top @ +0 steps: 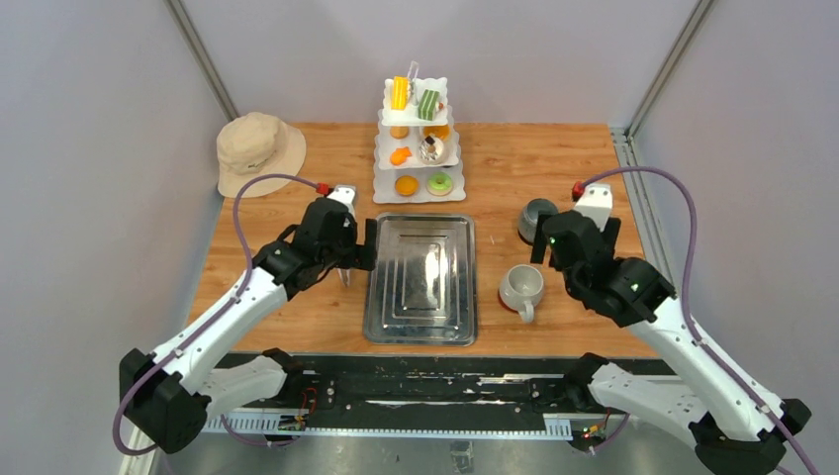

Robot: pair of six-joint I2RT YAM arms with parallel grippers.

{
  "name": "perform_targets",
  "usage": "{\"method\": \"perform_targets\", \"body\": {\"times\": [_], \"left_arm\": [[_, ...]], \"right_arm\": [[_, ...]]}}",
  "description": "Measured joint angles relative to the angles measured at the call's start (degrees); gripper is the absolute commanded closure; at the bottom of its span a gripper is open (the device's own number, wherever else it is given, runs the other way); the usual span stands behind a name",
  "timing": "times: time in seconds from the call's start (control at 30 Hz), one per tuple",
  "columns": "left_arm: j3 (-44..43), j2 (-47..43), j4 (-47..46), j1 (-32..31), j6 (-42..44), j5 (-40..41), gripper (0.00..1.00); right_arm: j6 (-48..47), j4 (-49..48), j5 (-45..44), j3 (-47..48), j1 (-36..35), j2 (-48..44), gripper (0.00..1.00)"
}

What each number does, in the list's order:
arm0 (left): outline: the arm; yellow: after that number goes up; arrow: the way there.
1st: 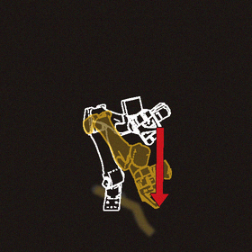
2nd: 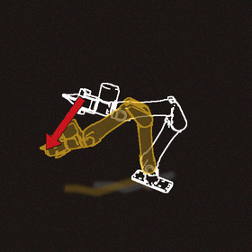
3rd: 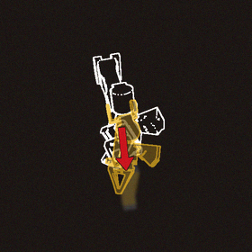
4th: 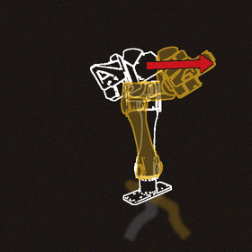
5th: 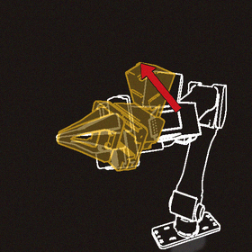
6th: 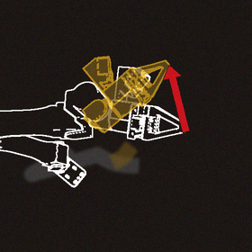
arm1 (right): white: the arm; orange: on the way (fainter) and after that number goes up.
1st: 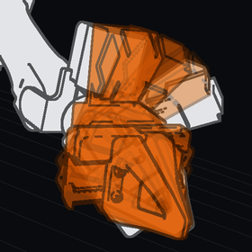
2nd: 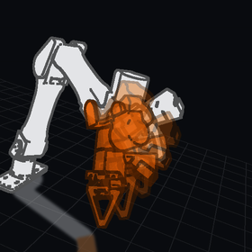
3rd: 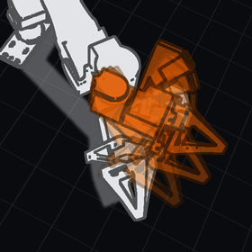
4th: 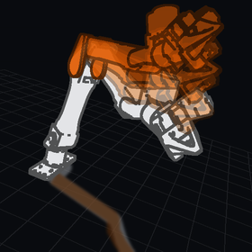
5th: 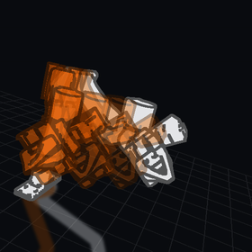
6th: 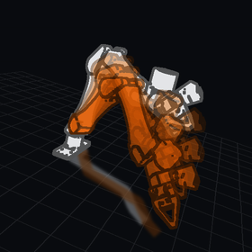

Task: Serve the afternoon tea

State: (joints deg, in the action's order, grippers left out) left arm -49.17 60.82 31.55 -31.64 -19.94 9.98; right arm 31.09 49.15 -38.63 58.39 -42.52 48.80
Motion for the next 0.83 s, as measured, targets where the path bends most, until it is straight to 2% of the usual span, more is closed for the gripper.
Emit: {"method": "perform_targets", "body": {"times": [0.13,0.3,0.4,0.63,0.83], "left_arm": [[-2.1,-3.4,1.5,0.0,0.2,1.8,0.02],[-6.0,-8.0,2.5,0.0,1.9,5.0,0.02],[-8.5,-9.8,3.3,0.0,2.4,8.3,0.02],[-9.5,-13.0,4.6,0.0,3.4,16.2,0.02],[-7.2,-16.5,4.2,0.0,5.1,18.6,0.02]], "right_arm": [[-6.6,-2.1,-4.5,6.1,7.3,2.6,0.11],[-12.2,-5.8,-0.2,8.8,26.3,7.1,0.10],[-12.2,-5.3,2.6,11.5,33.6,11.1,0.09],[-11.0,-4.9,4.8,12.7,34.6,11.6,0.10],[-10.4,-5.6,4.6,9.4,34.6,8.2,0.12]]}}
